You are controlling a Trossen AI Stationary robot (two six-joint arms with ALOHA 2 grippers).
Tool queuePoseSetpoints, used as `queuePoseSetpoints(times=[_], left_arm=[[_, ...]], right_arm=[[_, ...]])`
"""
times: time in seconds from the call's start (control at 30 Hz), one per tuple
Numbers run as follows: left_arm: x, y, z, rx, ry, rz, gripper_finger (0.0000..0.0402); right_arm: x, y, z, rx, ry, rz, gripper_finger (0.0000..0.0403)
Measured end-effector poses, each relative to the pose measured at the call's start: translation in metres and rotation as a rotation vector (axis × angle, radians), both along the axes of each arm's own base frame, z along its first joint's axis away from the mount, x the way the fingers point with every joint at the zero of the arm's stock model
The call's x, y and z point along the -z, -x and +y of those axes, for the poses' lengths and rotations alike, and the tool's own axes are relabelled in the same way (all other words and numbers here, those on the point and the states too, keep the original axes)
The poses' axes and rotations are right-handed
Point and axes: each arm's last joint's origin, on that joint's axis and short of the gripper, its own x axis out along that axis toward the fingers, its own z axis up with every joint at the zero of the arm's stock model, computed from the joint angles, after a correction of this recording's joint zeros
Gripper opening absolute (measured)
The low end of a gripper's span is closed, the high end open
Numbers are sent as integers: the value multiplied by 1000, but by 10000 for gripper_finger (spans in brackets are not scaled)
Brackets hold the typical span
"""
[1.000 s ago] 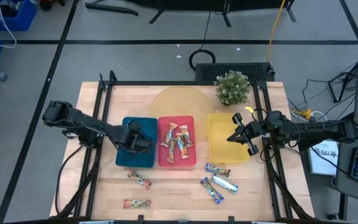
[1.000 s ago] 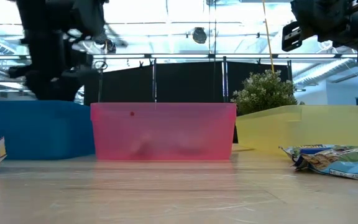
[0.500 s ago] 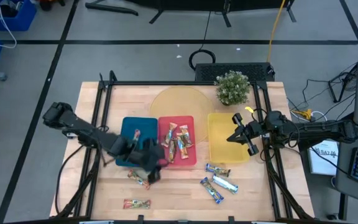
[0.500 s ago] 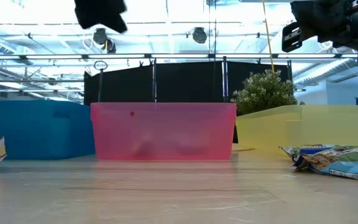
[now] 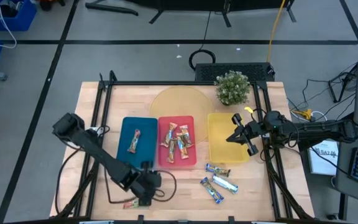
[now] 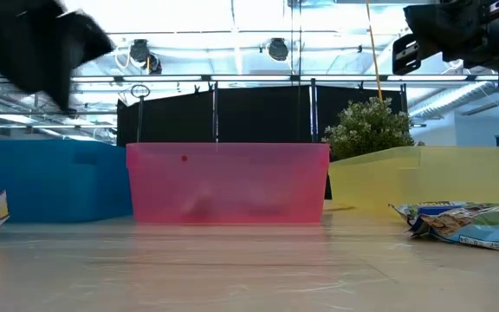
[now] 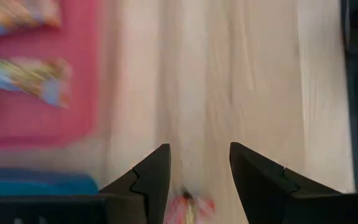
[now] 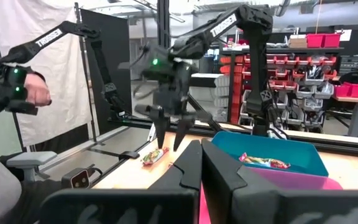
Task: Pick and place Granola Bars by type
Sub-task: Put the red granola bar into the blue bin
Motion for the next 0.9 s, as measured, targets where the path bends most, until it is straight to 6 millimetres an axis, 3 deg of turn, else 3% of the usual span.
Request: queuePoseSetpoints(times=[0.13, 0.6, 0.9], left_arm=[[14, -1, -5, 111, 14, 82, 170], [22, 16, -11, 326, -79, 219, 180], [23, 16, -6, 302, -171, 197, 224]], right_arm=[[0, 0, 0, 1, 0, 3, 0], [2, 0, 0, 1, -3, 25, 0], [4, -1, 0, 2, -3, 46, 0]])
